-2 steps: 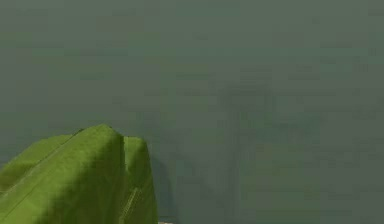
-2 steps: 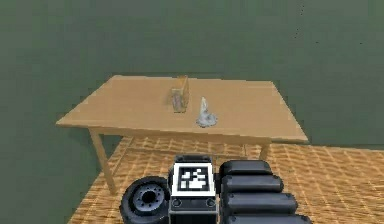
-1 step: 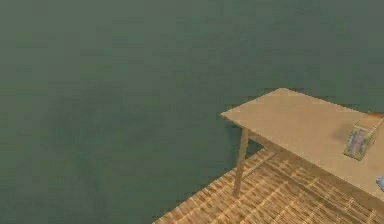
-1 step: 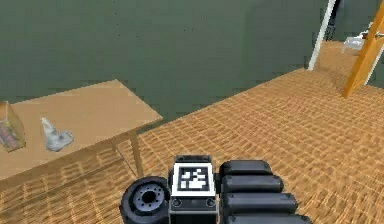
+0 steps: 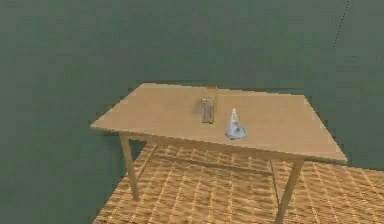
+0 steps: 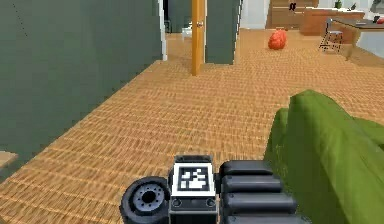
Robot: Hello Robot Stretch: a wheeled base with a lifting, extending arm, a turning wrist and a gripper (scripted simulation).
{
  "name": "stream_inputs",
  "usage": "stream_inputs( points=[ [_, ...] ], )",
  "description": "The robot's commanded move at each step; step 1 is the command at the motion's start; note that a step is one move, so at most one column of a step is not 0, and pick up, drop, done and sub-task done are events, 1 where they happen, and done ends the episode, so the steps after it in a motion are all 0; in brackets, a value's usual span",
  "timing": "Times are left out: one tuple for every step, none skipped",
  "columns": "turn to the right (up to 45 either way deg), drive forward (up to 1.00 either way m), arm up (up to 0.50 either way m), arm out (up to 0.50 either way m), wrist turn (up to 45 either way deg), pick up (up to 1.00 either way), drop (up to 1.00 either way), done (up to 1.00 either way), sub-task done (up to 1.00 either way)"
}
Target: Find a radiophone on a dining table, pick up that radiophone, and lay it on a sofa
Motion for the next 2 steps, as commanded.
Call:
stream_inputs(
  points=[
    [-45.0,0.00,0.00,0.00,0.0,0.00,0.00,0.00,0.00],
    [-45.0,0.00,0.00,0.00,0.0,0.00,0.00,0.00,0.00]
  ],
)
